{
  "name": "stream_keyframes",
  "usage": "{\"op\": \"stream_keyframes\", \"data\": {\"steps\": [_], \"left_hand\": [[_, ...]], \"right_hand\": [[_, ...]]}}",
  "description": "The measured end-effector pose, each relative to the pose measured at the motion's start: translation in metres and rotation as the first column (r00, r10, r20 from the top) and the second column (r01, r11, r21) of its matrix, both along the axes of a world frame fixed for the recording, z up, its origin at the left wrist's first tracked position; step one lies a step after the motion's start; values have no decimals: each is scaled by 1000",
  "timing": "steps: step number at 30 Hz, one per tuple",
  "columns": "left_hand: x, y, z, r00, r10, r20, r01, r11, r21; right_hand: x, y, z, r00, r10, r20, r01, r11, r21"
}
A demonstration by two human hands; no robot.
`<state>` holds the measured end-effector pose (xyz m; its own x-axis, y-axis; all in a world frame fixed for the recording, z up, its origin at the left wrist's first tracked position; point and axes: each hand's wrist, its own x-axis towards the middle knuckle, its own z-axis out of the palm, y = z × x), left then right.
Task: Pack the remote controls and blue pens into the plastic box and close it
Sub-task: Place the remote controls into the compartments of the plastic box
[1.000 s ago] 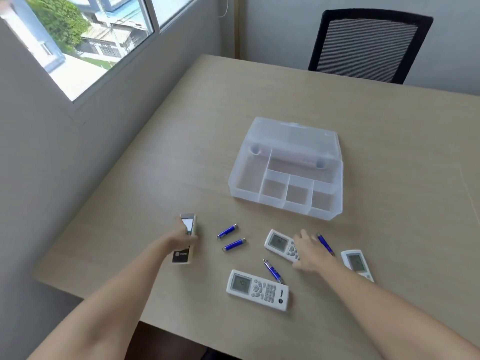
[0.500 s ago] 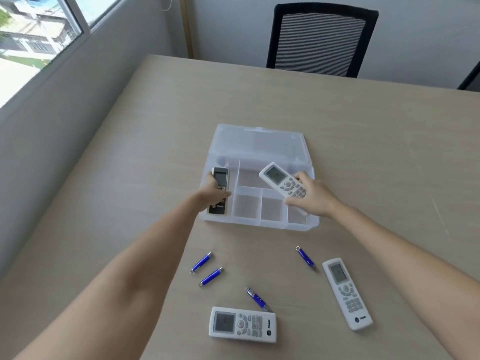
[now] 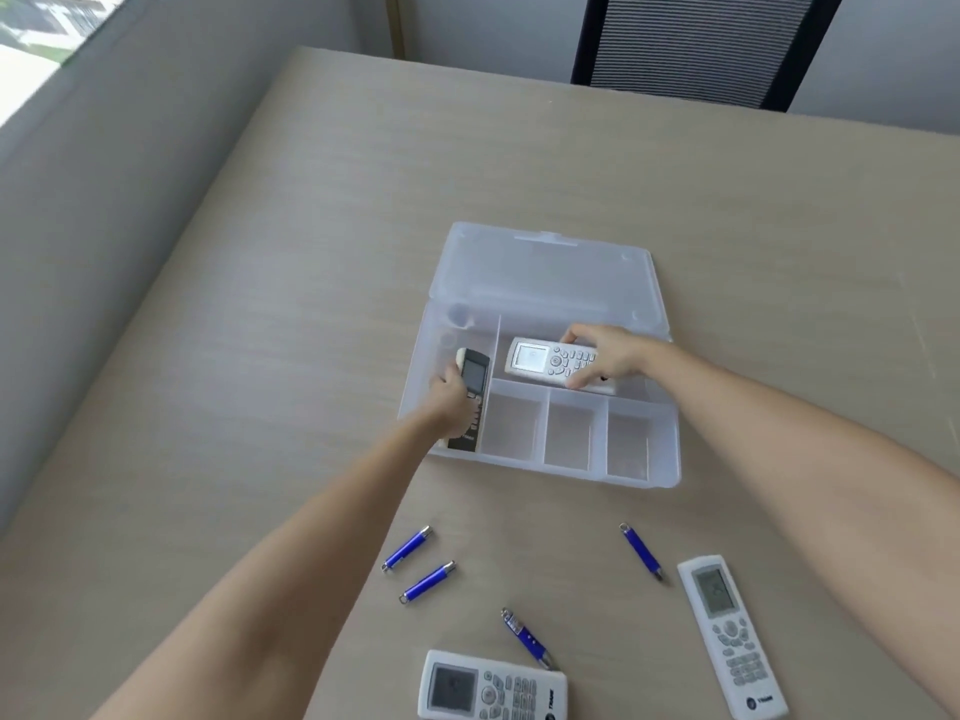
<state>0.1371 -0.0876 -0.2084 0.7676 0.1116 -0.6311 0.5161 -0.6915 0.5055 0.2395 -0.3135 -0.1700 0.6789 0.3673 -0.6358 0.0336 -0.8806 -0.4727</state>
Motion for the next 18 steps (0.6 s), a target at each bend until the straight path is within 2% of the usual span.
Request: {"op": "stream_keyframes", "data": {"steps": [3,5,8,12,15,18], "left_hand": [[-1,-1,-8,997,-75,0,74,984,160],[-1,-1,-11,993,-121,5,117,968,222],[-1,1,-10,989,-144,11,138,962,234],[-7,7,-2,989,-144,41,134,974,184],[-21,9,12,974,-108,202,80,987,141],[-52,11,27,842,-214,495,136,973,189]], "right_hand": [[1,9,-11,999,31,-33,-31,999,15],[-4,12,-17,997,79,15,-78,996,-33],[-15,15,-19,977,179,112,-162,975,-151],[-27,16,-4,982,166,95,-146,971,-187],[-45,5,19,987,57,151,-43,995,-92],[-77,-24,37,937,-121,328,104,992,68]]}}
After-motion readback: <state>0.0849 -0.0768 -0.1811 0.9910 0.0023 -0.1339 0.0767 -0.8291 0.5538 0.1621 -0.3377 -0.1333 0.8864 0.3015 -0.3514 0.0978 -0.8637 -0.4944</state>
